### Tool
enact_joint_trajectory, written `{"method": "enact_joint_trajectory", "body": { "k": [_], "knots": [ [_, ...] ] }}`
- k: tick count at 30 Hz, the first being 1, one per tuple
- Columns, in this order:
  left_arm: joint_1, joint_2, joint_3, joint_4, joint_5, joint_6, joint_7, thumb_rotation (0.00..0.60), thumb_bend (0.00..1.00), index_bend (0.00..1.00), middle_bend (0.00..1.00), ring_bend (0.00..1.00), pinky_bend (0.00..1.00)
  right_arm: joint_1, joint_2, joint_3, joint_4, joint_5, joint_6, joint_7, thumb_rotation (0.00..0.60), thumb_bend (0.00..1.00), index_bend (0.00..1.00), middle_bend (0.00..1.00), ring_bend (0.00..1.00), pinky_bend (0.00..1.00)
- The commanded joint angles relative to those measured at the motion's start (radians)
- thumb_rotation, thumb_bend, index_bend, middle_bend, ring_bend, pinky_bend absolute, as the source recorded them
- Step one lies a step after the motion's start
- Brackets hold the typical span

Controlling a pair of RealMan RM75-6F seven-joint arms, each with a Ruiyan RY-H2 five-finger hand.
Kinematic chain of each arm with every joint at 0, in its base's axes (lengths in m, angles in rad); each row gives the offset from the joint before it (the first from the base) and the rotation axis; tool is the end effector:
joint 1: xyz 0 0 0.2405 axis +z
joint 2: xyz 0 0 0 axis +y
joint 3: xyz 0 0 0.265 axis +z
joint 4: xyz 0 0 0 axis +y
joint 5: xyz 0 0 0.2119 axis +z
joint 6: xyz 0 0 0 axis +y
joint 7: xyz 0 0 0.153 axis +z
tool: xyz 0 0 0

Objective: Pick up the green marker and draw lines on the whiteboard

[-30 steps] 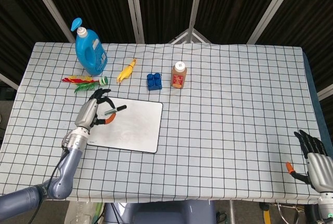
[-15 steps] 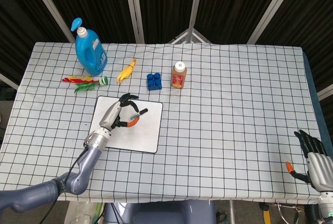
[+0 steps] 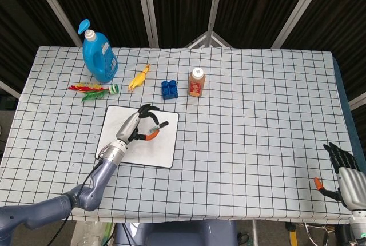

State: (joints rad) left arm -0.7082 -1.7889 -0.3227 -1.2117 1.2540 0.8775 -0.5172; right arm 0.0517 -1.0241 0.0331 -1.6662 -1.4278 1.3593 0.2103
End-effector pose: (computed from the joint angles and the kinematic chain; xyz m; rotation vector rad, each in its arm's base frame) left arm -0.1392 0.3745 -0.0697 -1.4302 -1.7635 -1.4601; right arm -0.3408 -0.1739 0.1723 1.2889 -1.1859 0.8846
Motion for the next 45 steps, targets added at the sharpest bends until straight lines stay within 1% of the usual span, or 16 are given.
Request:
{"method": "enact_joint_trajectory", "body": {
  "k": [1,13,25,35,42,45],
  "knots": [
    [-0.004,-0.006,0.003,0.013,0.003,0.0,-0.013,0.6,0.55,0.68,0.18,0.05,0.11,0.002,-0.002,0.002,0.001,0.002,-0.002,0.0,0.6,0.35,0.0,0.0,0.0,0.0],
    [-0.004,-0.023,0.032,0.058,0.017,0.0,-0.044,0.6,0.55,0.68,0.19,0.05,0.11,0.001,-0.002,0.001,0.0,0.003,-0.001,-0.001,0.6,0.35,0.0,0.0,0.0,0.0],
    [-0.01,-0.032,0.042,0.089,0.023,-0.001,-0.055,0.6,0.55,0.68,0.19,0.05,0.11,0.0,-0.003,0.001,0.002,0.003,-0.001,-0.002,0.6,0.35,0.0,0.0,0.0,0.0],
    [-0.013,-0.032,0.051,0.148,0.028,0.002,-0.049,0.6,0.55,0.69,0.19,0.05,0.11,-0.001,-0.001,0.0,0.001,0.001,0.001,-0.004,0.6,0.35,0.0,0.0,0.0,0.0],
    [-0.011,-0.02,0.043,0.205,0.024,0.013,-0.059,0.6,0.56,0.69,0.19,0.05,0.11,0.0,-0.002,0.001,0.0,0.005,-0.002,-0.008,0.6,0.35,0.0,0.0,0.0,0.0],
    [-0.003,-0.005,0.021,0.193,0.012,0.028,-0.093,0.6,0.56,0.69,0.19,0.05,0.11,0.0,-0.003,0.001,0.0,0.005,-0.002,-0.009,0.6,0.35,0.0,0.0,0.0,0.0]
  ]
}}
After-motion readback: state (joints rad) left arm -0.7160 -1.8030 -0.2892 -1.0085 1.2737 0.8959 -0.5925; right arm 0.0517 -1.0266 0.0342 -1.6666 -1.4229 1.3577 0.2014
